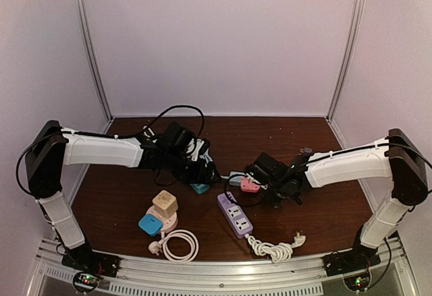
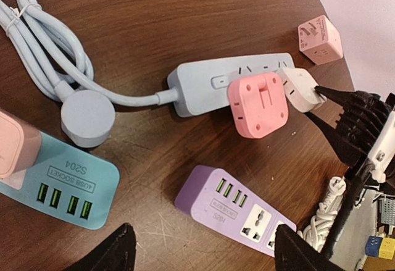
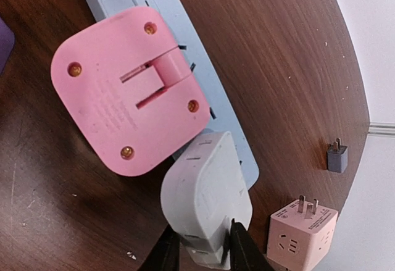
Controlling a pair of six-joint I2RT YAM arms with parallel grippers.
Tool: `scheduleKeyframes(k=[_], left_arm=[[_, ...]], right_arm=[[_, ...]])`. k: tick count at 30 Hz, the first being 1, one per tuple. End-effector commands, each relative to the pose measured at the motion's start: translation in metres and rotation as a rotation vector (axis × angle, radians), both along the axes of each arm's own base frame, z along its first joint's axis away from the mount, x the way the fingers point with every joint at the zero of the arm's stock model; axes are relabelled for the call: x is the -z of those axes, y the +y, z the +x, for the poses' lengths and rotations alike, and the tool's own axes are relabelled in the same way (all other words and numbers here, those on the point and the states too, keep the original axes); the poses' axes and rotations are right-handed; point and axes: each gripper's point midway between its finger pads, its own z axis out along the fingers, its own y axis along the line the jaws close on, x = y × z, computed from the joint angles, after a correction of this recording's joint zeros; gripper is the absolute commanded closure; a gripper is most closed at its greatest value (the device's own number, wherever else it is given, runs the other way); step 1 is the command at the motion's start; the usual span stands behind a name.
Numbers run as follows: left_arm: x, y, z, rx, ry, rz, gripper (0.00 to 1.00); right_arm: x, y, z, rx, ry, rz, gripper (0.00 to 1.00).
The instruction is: Pull the plug off the socket
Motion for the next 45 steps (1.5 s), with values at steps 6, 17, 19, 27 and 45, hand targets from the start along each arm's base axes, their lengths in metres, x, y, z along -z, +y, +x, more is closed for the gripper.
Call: scheduleKeyframes(k=[6,17,19,27,45], left_arm=[[-0.018,-0.004,0.008,-0.002,-0.057,-0.053,0.21],[-0.021,-0.022,0.009,0.024,-0.021,-0.127,0.22],[-0.023,-0.029,0.010,0.030,-0.008,-0.153,0.23],[-0.022,-0.060,0.018,0.038,0.070,-0.281,0.43],[0.006,-0.092,0.047,-0.008,0.129,-0.292,0.81]], right_arm=[[-0.033,0.037,-0.001,0.002,0.062,0.190,0.84],[-0.033,0.075,-0.009,0.051,0.201,0.366,0.87],[-0.030,0.079,-0.010,0.064,0.215,0.393,0.87],[-0.029,0.086,-0.008,0.140,0.220,0.503,0.87],[-0.053,0.089,0.007,0.155,0.220,0.656,0.87]])
